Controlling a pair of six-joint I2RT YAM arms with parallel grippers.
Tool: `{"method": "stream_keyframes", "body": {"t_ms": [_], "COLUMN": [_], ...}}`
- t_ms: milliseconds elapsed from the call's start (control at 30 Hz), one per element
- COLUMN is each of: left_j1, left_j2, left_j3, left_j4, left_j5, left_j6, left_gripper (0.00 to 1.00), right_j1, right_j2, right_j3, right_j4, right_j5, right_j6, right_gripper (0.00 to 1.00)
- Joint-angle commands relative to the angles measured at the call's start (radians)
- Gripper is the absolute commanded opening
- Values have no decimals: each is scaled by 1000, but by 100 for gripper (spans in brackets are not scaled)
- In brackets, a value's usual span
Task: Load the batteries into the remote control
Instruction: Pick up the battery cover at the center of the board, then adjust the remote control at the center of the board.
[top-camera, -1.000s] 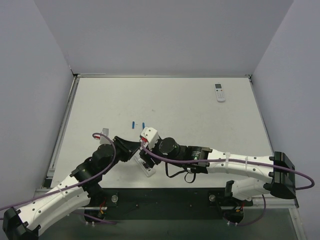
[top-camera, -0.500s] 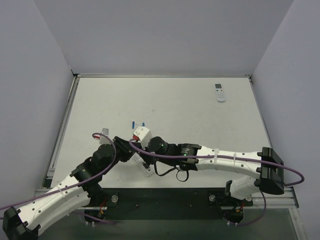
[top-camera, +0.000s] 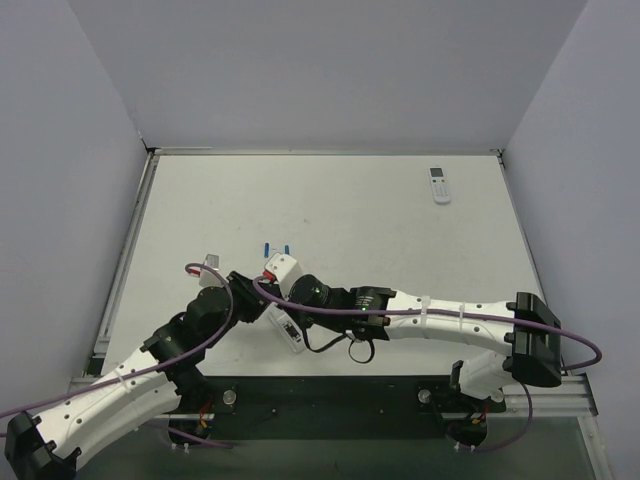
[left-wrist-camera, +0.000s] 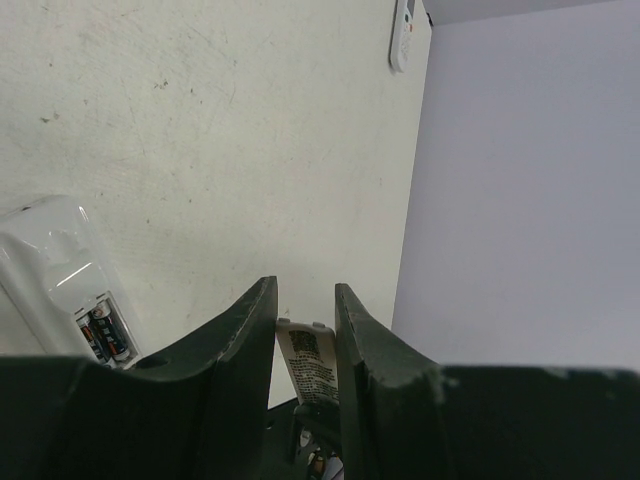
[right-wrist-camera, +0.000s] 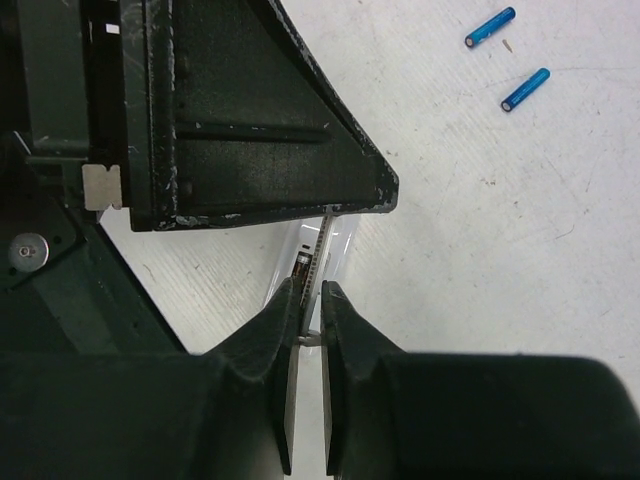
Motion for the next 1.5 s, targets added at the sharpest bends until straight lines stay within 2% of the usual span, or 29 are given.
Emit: {"method": "stream_keyframes", "body": {"t_ms": [0, 100, 133, 233, 367, 467, 500, 600, 700, 833, 1067, 1300, 1467], "left_j1": [-6, -6, -6, -6, -6, -6, -7, -12, -41, -99, -108, -101, -90], "left_j2": [0, -3, -3, 0, 44, 102, 121, 214, 319, 406, 593, 788, 872], "left_j3": [44, 58, 64, 82, 125, 153, 154, 125, 105, 130, 133, 240, 328], "left_j4": [-11, -74, -97, -184, -314, -356, -350, -269, -198, -189, -42, 43, 78], "left_j5": [-22, -34, -39, -42, 7, 78, 152, 332, 421, 397, 440, 490, 463], "left_j6": [74, 102, 103, 120, 186, 253, 272, 330, 358, 379, 392, 454, 481], "left_gripper": [35, 48, 56, 69, 76, 77, 77, 79, 79, 80, 80, 80, 80], "right_j1": [-27, -68, -79, -114, -172, -223, -234, -269, -303, -337, -387, -442, -478], "right_j2": [-39, -69, -77, -125, -215, -269, -280, -310, -329, -362, -399, -431, -450], "right_j3": [-7, -50, -64, -121, -193, -236, -245, -273, -291, -320, -350, -353, -347], "right_j4": [-15, -16, -15, -16, -21, -22, -21, -12, -1, 16, 27, 5, -22], "right_j5": [-11, -82, -109, -117, -125, -125, -125, -128, -133, -157, -214, -234, -260], "right_j6": [57, 117, 129, 153, 177, 177, 177, 163, 163, 174, 196, 188, 173], "right_gripper": [0, 0, 0, 0, 0, 0, 0, 0, 0, 0, 0, 0, 0]}}
